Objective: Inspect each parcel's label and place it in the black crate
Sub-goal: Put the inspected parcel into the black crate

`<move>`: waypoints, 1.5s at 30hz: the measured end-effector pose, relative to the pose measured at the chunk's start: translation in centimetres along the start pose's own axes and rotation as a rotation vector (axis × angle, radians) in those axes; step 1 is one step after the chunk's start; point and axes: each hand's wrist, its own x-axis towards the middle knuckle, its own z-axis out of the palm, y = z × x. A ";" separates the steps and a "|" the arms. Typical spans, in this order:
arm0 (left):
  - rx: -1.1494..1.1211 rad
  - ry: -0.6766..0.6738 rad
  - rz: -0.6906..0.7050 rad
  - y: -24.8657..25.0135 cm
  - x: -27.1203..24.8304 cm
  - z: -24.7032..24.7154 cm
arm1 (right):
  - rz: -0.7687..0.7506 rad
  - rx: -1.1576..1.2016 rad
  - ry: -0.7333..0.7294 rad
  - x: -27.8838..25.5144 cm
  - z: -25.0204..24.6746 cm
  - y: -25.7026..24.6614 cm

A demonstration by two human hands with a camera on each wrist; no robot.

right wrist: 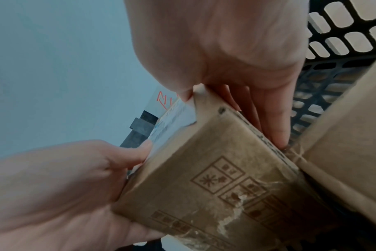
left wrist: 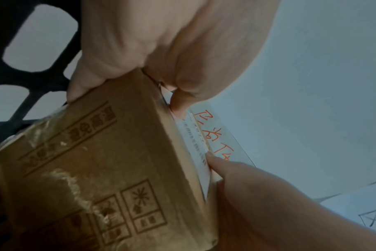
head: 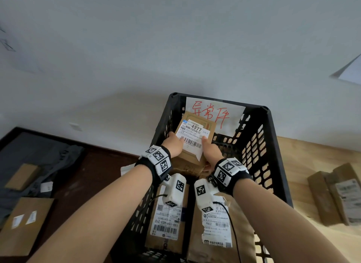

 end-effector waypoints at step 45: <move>0.397 0.021 0.141 -2.1 -5.3 0.0 | -0.126 -0.236 -0.036 -3.9 -3.8 1.7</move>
